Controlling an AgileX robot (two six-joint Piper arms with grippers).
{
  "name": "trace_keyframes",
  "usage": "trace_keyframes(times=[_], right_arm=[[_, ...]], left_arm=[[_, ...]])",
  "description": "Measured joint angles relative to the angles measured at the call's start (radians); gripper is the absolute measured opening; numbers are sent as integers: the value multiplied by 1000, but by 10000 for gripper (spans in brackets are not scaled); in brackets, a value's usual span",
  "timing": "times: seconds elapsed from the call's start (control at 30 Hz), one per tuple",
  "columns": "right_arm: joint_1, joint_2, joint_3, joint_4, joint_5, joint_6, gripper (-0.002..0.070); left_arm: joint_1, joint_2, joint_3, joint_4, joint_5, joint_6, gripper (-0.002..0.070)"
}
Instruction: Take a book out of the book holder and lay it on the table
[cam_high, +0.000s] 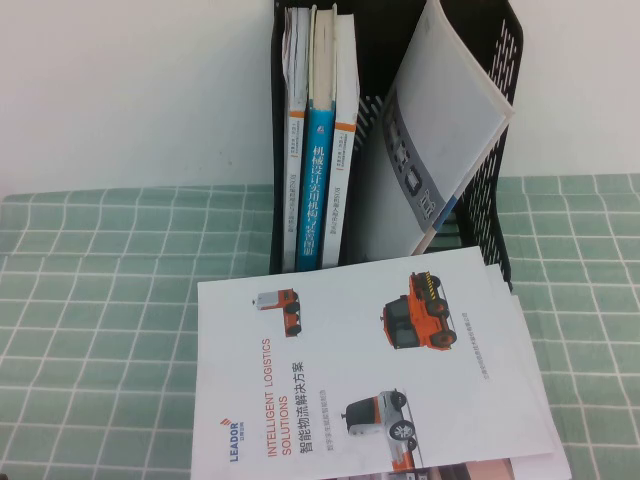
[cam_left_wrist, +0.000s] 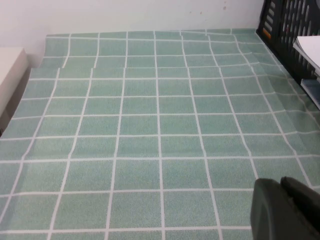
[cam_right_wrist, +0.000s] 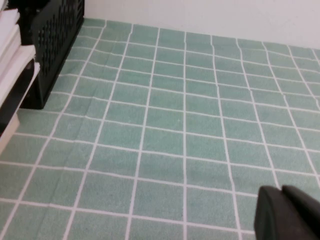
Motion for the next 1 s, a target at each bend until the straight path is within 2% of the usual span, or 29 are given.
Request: trace_keyframes(times=[1.0], right_arm=[[0, 0, 0, 0, 0, 0, -2]], left_arm=[[0, 0, 4, 12, -76, 2, -2]])
